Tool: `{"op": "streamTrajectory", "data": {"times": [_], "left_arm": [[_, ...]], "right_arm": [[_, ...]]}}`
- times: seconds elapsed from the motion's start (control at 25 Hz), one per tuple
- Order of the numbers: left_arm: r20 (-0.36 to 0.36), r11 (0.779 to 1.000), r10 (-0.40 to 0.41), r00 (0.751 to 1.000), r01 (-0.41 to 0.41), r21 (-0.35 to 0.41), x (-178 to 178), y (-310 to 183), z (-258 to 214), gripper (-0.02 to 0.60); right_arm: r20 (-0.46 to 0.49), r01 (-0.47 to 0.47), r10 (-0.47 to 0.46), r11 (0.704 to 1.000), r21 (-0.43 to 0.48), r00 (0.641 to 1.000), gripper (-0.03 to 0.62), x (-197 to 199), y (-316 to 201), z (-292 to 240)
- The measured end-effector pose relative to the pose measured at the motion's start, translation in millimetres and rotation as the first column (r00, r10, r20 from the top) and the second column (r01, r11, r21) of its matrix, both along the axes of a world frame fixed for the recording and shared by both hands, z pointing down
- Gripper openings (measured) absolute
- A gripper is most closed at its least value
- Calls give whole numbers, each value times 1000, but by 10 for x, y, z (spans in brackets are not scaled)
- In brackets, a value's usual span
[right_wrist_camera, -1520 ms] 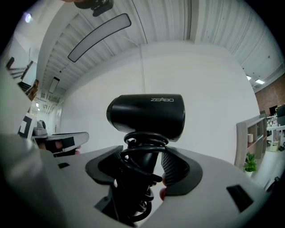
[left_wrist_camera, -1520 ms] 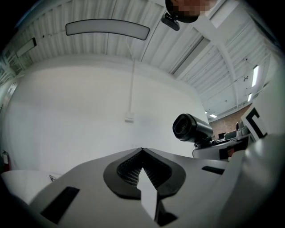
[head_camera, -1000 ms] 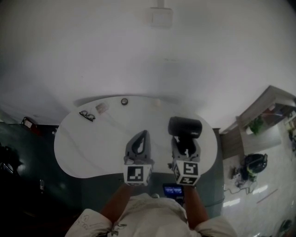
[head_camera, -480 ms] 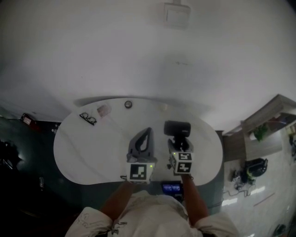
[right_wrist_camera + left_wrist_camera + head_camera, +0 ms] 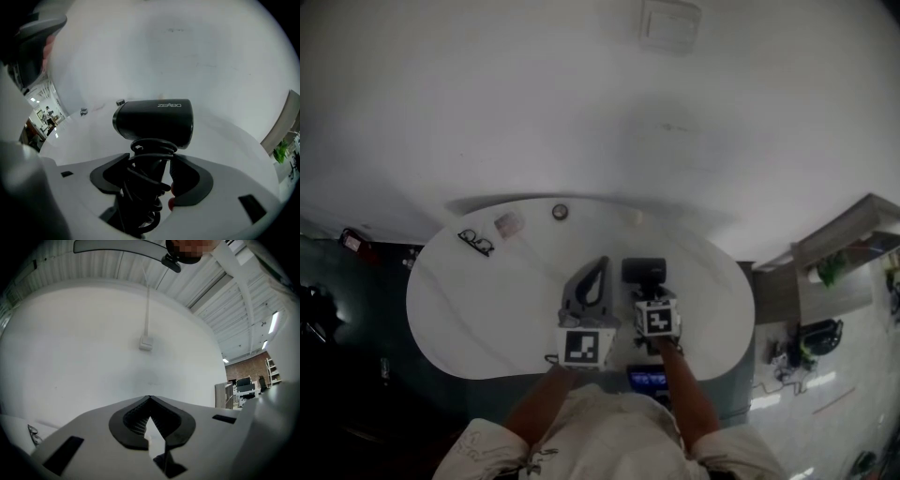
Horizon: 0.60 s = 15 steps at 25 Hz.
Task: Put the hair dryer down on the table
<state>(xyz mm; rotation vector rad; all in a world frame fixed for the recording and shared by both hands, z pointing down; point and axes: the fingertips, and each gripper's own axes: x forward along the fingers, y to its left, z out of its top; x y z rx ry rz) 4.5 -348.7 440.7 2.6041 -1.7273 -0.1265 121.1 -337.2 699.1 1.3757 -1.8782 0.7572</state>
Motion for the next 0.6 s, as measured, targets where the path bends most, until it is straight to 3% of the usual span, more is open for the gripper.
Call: {"op": "streamTrajectory", "data": {"times": [0.2,0.6], "left_arm": [[-4,1000,5,1000,-5,-16,16,-31,48,-5],[-13,1000,12,1000,-12,-28,-20,-7,98,-5]], "right_arm": [[-3,6,-6,998,-65,1000,276,-64,10,210],[-14,4,-6,996,-95,1000,278,-19,8,277]]}}
